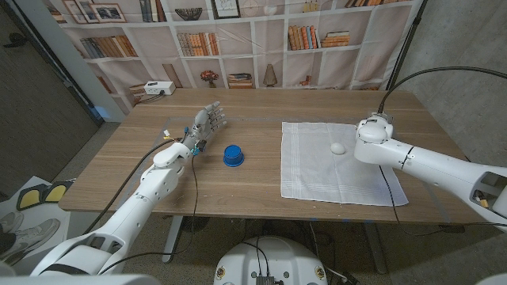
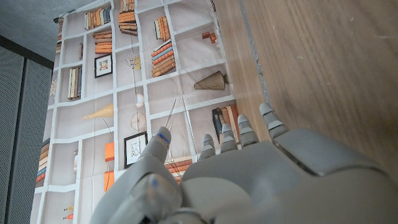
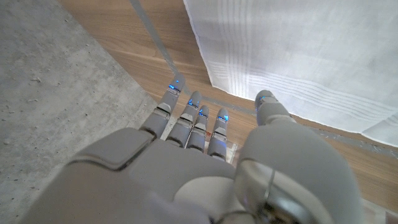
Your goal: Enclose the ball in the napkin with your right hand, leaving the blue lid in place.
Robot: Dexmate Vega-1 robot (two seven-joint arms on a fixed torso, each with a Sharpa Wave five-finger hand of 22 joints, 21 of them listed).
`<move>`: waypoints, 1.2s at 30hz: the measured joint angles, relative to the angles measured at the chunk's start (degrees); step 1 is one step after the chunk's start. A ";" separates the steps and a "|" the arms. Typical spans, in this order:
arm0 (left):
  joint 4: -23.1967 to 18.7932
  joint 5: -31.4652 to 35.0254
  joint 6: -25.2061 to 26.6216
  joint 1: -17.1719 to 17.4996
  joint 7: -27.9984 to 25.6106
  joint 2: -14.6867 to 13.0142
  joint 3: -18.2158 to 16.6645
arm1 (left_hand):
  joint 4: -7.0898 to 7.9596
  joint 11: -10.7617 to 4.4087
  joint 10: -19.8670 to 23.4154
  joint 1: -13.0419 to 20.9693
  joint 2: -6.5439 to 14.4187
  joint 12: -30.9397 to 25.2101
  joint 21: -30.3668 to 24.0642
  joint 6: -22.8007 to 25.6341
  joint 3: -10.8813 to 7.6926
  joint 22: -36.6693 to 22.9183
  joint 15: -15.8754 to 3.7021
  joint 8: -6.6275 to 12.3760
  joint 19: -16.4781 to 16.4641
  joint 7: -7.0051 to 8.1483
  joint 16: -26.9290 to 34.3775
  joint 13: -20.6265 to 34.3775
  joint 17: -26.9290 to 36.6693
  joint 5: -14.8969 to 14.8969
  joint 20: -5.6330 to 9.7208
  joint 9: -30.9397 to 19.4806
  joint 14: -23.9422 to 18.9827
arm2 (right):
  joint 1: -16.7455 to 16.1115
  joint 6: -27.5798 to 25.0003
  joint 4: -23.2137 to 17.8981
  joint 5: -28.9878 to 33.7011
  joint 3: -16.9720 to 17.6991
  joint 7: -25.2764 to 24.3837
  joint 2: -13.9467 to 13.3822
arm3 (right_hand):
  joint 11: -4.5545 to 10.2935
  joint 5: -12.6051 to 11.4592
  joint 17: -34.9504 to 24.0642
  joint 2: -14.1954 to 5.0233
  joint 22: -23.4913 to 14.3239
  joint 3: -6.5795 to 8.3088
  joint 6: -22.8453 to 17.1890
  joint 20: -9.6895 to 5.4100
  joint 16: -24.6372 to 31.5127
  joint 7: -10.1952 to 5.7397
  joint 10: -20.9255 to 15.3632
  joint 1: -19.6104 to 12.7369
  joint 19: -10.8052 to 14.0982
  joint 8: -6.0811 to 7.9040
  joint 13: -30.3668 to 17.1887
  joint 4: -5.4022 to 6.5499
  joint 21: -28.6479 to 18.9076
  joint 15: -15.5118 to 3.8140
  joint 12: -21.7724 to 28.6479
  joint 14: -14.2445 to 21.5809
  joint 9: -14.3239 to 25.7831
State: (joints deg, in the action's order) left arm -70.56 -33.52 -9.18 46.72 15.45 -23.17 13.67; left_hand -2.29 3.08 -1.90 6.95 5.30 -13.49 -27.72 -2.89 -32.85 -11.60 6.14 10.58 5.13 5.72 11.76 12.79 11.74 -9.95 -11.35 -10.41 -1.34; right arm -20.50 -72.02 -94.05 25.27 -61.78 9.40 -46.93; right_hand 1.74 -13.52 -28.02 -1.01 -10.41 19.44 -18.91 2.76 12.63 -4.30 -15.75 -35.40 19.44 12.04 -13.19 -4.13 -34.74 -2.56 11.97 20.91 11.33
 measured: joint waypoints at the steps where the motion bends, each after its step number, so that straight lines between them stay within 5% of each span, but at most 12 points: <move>1: 0.02 0.00 0.00 -0.02 0.00 0.00 0.01 | 0.00 0.00 0.00 0.00 0.00 0.00 0.00 0.00 0.00 0.00 0.00 0.00 0.00 0.00 0.00 0.00 0.00 0.00 0.00 0.00 0.00 | 0.36 -0.07 0.63 -0.28 -0.32 0.30 0.18 | 0.13 0.00 0.00 0.14 0.00 -0.09 0.00 0.00 -0.13 0.00 0.12 0.15 0.00 0.00 0.00 0.09 0.00 0.09 0.00 -0.09 0.00; 8: 0.69 0.08 0.00 -0.50 0.09 0.14 0.15 | 0.00 0.00 0.00 0.00 0.00 0.00 0.00 0.00 0.00 0.00 0.00 0.00 0.00 0.00 0.00 0.00 0.00 0.00 0.00 0.00 0.00 | 2.73 -0.33 3.99 -1.73 -2.41 2.50 1.29 | -0.31 0.00 0.00 0.69 0.00 -1.89 1.08 0.76 -0.83 -0.67 3.38 3.12 -2.19 -0.54 0.00 1.11 1.24 0.19 -0.89 -2.94 0.00; 13: 1.12 0.13 0.00 -0.78 0.26 0.22 0.20 | 0.00 0.00 0.00 0.00 0.00 0.00 0.00 0.00 0.00 0.00 0.00 0.00 0.00 0.00 0.00 0.00 0.00 0.00 0.00 0.00 0.00 | 5.39 -0.31 7.67 -2.52 -4.67 4.01 2.75 | -0.51 0.00 0.12 0.75 0.00 -2.69 6.27 1.03 -0.99 -0.34 6.04 4.38 -2.46 -2.11 0.00 1.42 1.79 0.30 -1.17 -4.38 -0.01; 26: 1.77 0.15 -0.08 -1.13 0.34 0.20 0.15 | 0.00 0.00 0.00 0.00 0.00 0.00 0.00 0.00 0.00 0.00 0.00 0.00 0.00 0.00 0.00 0.00 0.00 0.00 0.00 0.00 0.00 | 10.17 1.70 15.71 -3.80 -8.85 7.79 6.49 | -0.63 -0.47 0.41 -0.50 0.00 -2.36 3.86 0.72 -0.99 -0.32 6.30 3.41 -2.77 -0.55 0.01 0.62 2.10 0.19 -0.71 -4.88 -0.02; 30: 2.25 0.15 -0.22 -1.40 0.48 0.20 0.08 | 0.00 0.00 0.00 0.00 0.00 0.00 0.00 0.00 0.00 0.00 0.00 0.00 0.00 0.00 0.00 0.00 0.00 0.00 0.00 0.00 0.00 | 11.05 2.10 17.45 -3.80 -9.73 8.70 7.37 | -0.71 -0.97 0.68 -0.82 0.00 -2.40 -0.29 0.27 0.69 -0.43 2.29 3.02 -2.29 0.64 0.04 -0.26 2.15 0.21 0.97 -1.83 -0.25; 36: 3.51 0.15 -0.32 -2.03 0.61 0.36 0.07 | 0.00 0.00 0.00 0.00 0.00 0.00 0.00 0.00 0.00 0.00 0.00 0.00 0.00 0.00 0.00 0.00 0.00 0.00 0.00 0.00 0.00 | 11.43 2.56 18.26 -3.44 -10.11 9.33 7.76 | -0.45 -3.13 -0.36 -1.29 -0.10 -1.06 -12.23 -1.00 6.47 0.08 -9.82 -4.15 2.10 3.47 0.07 -4.45 1.68 -0.15 4.64 8.90 -0.42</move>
State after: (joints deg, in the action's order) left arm -67.05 -33.37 -9.50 44.69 16.06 -22.81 13.74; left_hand -2.28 3.08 -1.90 6.96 5.30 -13.49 -27.72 -2.89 -32.85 -11.60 6.14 10.58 5.13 5.72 11.76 12.79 11.74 -9.95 -11.35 -10.41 -1.34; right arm -9.07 -69.46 -75.79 21.83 -71.89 18.73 -39.17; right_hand 1.29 -16.65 -28.38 -2.31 -10.51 18.37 -31.14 1.76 19.10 -4.21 -25.57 -39.55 21.54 15.52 -13.11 -8.58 -33.05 -2.70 16.61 29.81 10.91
